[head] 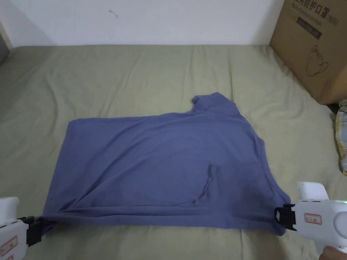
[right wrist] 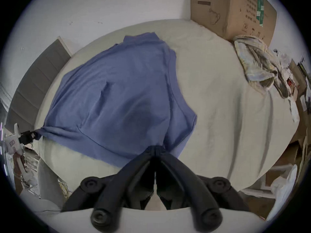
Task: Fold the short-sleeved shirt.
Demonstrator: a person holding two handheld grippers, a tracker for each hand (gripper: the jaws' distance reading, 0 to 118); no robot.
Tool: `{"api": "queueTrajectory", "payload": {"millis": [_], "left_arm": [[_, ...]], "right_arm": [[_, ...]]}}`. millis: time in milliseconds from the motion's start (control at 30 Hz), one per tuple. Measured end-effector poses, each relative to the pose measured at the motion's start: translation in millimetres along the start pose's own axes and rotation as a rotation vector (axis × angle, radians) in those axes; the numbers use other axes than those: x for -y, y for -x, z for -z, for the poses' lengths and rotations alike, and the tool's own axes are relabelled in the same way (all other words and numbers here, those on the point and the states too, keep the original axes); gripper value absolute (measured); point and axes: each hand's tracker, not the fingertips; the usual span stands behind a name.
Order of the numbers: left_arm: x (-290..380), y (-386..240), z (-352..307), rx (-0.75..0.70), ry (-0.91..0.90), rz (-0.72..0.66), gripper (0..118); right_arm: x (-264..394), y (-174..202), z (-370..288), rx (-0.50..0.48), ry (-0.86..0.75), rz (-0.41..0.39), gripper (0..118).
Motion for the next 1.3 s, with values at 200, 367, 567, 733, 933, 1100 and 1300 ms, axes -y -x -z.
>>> {"api": "queueTrajectory", "payload": {"millis": [200, 367, 567, 733, 933, 1100, 1300], "left_arm": [[-35, -5, -4, -0.006, -0.041, 0.039, 4], [-73, -5, 14, -0.010, -0.041, 0.057, 4], [-121, -1, 61, -0.025, 0.007, 0.086, 4], [-133, -14, 117, -0.050, 0.108, 0.215, 5], [-128, 2, 141, -0.099, 0.132, 0.151, 72], [-125, 13, 110, -0.054, 0.056, 0.076, 108], [-108, 8, 48, -0.013, -0.032, 0.063, 104]], "right_arm": [[-38, -13, -22, -0.040, -0.095, 0.069, 1], [-77, -12, -18, -0.015, -0.118, 0.047, 1], [-134, -22, 20, 0.034, -0.099, 0.059, 1], [-153, -20, 72, 0.066, -0.018, 0.053, 1], [-150, -22, 94, 0.069, -0.012, 0.080, 5], [-150, -11, 71, 0.089, -0.058, 0.025, 72], [-136, 13, 22, 0.041, -0.140, -0.033, 70]]}}
